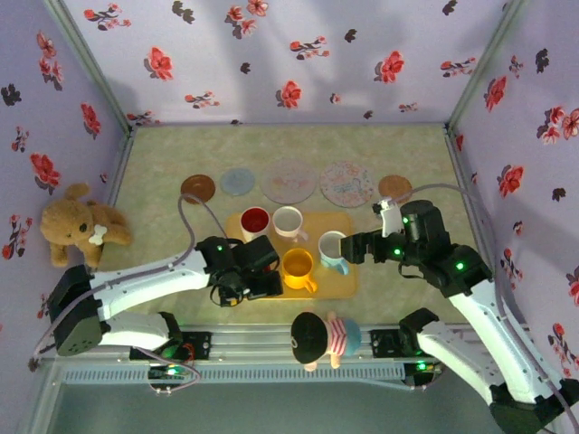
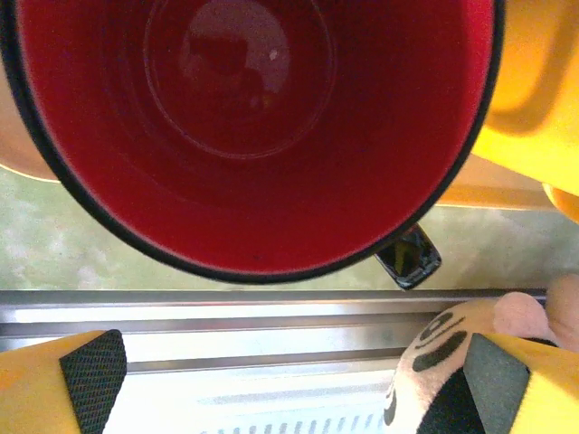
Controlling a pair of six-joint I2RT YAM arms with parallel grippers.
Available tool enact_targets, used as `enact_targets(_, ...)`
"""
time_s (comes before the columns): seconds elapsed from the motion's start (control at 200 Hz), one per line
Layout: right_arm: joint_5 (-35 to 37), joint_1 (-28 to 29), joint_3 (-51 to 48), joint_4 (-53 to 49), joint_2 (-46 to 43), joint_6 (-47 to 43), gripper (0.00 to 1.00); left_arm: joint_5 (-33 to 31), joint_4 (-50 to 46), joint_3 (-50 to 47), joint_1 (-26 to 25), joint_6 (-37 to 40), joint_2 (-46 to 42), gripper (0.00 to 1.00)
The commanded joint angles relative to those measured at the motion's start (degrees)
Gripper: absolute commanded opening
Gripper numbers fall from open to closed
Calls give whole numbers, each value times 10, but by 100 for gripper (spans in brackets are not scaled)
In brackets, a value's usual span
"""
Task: Place the cup by the coaster
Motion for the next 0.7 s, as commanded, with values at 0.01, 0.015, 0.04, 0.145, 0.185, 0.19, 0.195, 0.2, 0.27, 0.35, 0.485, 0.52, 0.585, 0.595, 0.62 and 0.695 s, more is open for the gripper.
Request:
enact_targets(0.01,17,4,4,1,0,-9,99,7,13,-4,17,15,13,99)
enact_targets(0.015,18,4,4,1,0,-9,99,7,14,-4,18,15,14,99)
enact_targets(0.04,18,3,5,1,2,-10,99,8,16,-5,22,18,14,99)
enact_targets(0.145,19,4,6,0,11,-12,99,11,18,-6,41,30,15,99)
enact_targets(0.185,19,4,6,1,14,-11,99,14,19,-9,48,36,14,99)
enact_targets(0.19,18,4,5,1,15,-11,99,15,19,-9,48,37,14,99)
enact_targets(0.195,18,4,5,2,15,-11,99,15,19,-10,49,38,14,99)
enact_targets(0.2,18,4,5,3,16,-10,99,16,19,-10,50,39,15,99)
enact_targets(0.27,16,4,1,8,19,-6,99,30,25,-18,65,53,15,99)
enact_targets(0.35,15,4,-1,12,20,-5,99,40,30,-25,78,67,15,99)
enact_targets(0.485,19,4,0,13,23,-9,99,57,36,-23,82,80,24,99)
enact_targets(0.52,18,4,1,12,23,-10,100,62,38,-23,82,82,29,99)
enact_targets(0.585,19,4,0,13,24,-10,99,67,39,-22,81,90,36,99)
enact_targets(0.595,19,4,0,13,24,-10,99,67,39,-21,81,92,38,99)
enact_targets(0.62,20,4,-1,13,24,-10,99,68,37,-20,81,98,41,99)
enact_targets(0.695,21,4,-3,14,24,-9,99,66,20,-9,82,121,51,99)
